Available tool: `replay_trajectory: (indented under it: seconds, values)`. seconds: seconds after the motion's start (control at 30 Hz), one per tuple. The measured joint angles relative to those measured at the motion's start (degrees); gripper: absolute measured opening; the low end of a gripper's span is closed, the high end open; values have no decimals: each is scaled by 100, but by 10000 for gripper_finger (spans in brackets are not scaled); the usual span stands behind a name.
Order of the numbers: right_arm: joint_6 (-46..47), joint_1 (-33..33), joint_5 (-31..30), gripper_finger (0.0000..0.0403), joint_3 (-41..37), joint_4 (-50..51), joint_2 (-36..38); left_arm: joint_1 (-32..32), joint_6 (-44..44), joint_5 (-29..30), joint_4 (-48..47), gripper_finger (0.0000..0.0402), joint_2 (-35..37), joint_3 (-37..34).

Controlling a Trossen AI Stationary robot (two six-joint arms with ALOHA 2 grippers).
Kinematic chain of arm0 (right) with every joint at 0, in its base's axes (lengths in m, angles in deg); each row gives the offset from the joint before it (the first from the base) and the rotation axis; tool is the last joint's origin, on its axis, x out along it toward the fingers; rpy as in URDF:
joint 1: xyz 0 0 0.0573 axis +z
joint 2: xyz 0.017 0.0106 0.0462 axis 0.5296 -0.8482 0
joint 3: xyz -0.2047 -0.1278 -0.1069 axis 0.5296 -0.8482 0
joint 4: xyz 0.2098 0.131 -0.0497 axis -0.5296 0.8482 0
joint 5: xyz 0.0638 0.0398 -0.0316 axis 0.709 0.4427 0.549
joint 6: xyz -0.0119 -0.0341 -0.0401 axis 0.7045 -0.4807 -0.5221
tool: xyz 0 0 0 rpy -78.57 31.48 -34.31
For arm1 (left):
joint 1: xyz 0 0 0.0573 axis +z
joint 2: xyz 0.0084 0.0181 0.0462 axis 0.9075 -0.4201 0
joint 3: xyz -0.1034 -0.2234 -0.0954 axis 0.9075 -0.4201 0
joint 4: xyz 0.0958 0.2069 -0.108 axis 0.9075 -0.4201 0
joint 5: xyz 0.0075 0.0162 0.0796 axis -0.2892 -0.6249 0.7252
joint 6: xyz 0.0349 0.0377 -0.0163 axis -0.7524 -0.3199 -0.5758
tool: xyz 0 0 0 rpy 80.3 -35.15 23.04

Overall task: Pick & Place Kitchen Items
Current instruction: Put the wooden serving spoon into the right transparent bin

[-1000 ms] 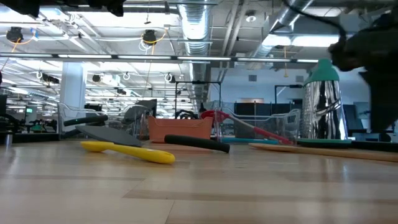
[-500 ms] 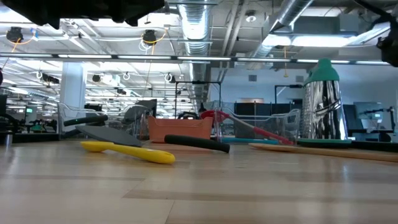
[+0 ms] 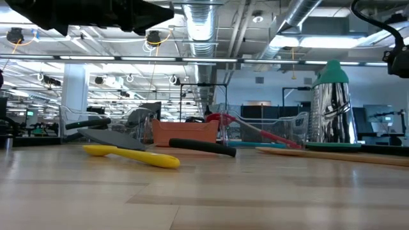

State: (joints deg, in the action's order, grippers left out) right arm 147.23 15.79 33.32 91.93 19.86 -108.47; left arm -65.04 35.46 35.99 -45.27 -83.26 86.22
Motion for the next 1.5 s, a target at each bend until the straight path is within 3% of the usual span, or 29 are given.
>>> replay_trajectory:
  seconds: [0.33,0.73,1.1,1.5]
  values:
    - [-42,0,0,0,0,-47,0,546,431,-1056,3,2,-1088,454]
    - [-45,20,11,0,0,-333,2,704,433,-1397,-8,2,-2370,1101]
    - [-60,22,302,0,26,-429,-553,704,434,-1411,1,2,-2441,1169]
    - [-60,24,288,0,24,-647,-638,793,317,-1394,-50,2,-2439,1169]
